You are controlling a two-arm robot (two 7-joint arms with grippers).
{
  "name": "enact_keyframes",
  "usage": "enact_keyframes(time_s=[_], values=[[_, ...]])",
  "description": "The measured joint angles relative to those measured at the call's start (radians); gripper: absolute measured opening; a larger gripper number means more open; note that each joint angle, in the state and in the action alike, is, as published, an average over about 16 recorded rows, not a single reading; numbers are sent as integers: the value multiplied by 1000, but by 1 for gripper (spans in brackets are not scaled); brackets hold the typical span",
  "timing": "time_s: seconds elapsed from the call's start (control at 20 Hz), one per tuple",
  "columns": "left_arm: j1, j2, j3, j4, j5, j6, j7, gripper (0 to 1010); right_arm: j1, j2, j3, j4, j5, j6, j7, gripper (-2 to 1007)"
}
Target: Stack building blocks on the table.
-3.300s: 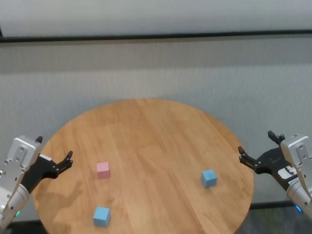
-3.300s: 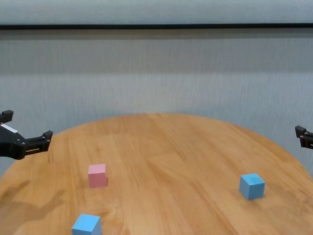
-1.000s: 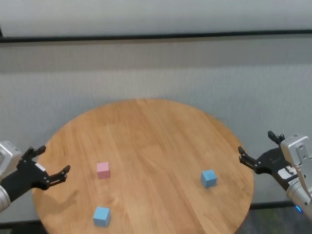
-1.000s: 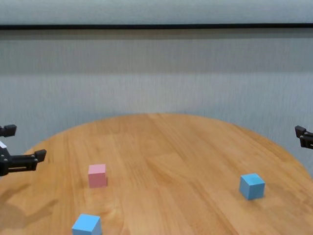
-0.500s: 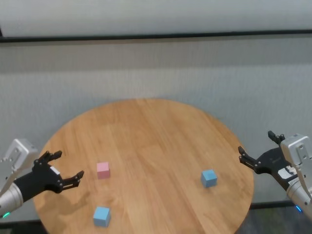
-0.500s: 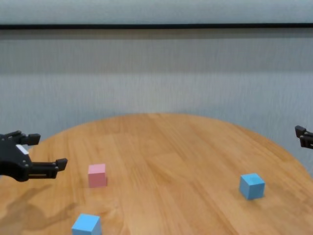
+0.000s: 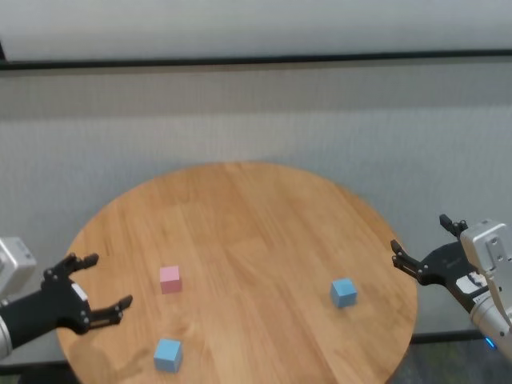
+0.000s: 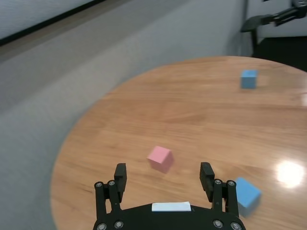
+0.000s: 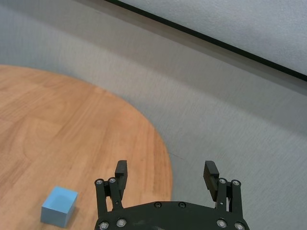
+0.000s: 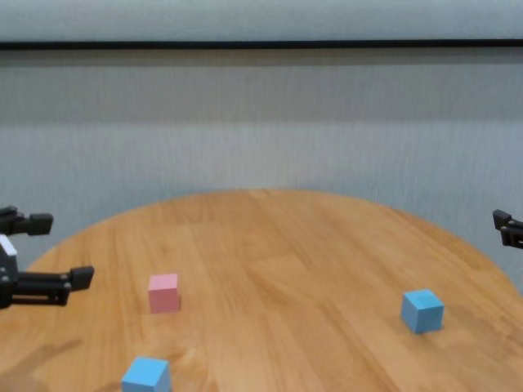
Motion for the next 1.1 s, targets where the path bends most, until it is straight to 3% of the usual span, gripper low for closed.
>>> enact_keyframes(time_s=[0.25,0.65,1.1], values=[[23,11,-6,-12,-11,-12,-46,1003,0,0,0,0,0,0,0,1001],[22,-9,1,3,-22,-4,-107,1003,0,0,0,0,0,0,0,1001],[57,-11,-7,-46,-22,4,-134,1003,0,0,0,0,0,0,0,1001]])
